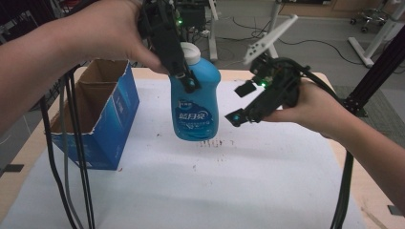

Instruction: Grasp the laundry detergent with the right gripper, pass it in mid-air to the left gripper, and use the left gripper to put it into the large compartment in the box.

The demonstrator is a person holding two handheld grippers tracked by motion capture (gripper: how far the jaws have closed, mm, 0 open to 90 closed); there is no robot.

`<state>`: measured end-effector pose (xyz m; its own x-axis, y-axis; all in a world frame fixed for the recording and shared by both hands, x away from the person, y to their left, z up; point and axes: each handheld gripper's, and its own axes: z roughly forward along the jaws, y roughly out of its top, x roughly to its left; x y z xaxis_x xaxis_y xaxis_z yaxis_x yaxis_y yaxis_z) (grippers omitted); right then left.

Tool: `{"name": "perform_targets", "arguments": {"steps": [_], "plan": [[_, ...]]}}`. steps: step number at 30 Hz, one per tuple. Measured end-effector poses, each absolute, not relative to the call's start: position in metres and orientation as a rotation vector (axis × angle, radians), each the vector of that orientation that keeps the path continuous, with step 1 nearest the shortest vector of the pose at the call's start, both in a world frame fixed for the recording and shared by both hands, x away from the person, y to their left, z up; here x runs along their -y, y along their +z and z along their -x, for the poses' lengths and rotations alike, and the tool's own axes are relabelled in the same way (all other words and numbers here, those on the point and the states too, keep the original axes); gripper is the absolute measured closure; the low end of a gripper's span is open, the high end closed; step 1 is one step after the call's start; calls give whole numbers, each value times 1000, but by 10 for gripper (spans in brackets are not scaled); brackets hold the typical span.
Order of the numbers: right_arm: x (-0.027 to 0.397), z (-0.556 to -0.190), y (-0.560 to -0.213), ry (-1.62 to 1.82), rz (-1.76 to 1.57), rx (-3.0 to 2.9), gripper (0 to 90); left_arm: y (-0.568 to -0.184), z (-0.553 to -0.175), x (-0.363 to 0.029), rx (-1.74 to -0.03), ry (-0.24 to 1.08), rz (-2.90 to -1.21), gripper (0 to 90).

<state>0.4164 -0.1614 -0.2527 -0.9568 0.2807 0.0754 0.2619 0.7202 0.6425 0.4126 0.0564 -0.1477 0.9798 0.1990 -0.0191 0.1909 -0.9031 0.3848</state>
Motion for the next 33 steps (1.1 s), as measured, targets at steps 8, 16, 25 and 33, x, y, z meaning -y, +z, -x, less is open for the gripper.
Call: {"name": "perform_targets", "arguments": {"steps": [8,16,25,33], "plan": [[197,-422,-271,859,-695,-2860,131,-135,-417,-84,-425,58,-2681,378],[232,-418,-277,802,-831,-2837,131,-113,-414,-128,-587,109,-2616,378],[268,-417,-278,799,-991,-2751,132,-97,-405,-170,-739,148,-2546,378],[292,-425,-279,785,-1080,-2692,131,-86,-400,-207,-893,185,-2491,378]]}}
